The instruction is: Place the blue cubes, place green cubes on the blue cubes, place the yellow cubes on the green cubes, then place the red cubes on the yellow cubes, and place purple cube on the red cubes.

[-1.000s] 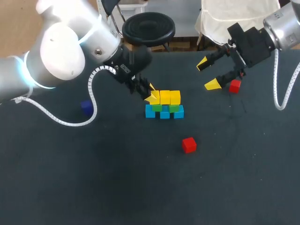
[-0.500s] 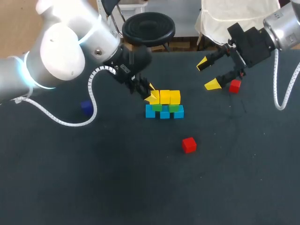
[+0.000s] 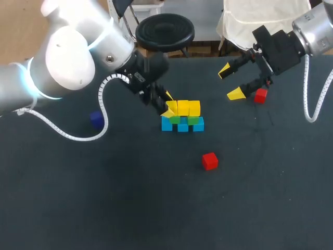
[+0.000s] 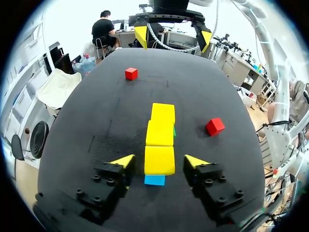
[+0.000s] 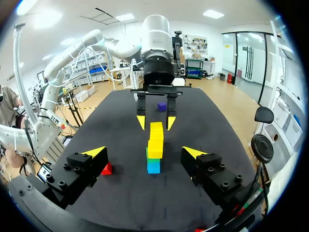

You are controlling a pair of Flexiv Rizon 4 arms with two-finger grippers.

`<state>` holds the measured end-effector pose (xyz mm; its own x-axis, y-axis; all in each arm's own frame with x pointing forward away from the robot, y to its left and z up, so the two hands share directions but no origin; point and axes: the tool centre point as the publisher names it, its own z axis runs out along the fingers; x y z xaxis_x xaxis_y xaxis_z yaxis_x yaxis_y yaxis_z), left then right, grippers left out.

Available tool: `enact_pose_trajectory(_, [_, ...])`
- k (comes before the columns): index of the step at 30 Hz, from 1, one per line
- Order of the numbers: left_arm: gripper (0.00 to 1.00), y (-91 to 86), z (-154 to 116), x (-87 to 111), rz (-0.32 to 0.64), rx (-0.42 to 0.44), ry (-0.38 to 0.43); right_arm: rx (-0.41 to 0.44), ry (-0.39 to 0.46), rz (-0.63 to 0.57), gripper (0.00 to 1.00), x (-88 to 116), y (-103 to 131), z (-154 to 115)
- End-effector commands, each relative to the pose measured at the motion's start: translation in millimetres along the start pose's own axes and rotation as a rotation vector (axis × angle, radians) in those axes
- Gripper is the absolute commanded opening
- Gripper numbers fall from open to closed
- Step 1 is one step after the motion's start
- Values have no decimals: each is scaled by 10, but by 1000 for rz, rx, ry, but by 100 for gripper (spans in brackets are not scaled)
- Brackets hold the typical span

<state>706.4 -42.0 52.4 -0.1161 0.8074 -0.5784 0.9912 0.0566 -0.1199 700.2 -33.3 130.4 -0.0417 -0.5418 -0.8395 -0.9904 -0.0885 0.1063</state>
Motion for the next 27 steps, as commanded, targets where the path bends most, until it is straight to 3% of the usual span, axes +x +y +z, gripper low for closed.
enact_pose_trajectory(1, [100, 0, -16, -11, -2, -2, -6, 1, -1, -1, 100, 2, 2, 0])
enact_pose_trajectory(8, [100, -25, -104, -39, 1, -6, -47, 1, -1, -1, 100, 2, 2, 0])
enact_pose_trajectory(17, [100, -227, -291, -148, 58, -8, -102, 1, -1, -1, 100, 2, 2, 0])
enact_pose_trajectory(27, [100, -331, -534, -148, 46, -34, -137, 1, -1, -1, 100, 2, 2, 0])
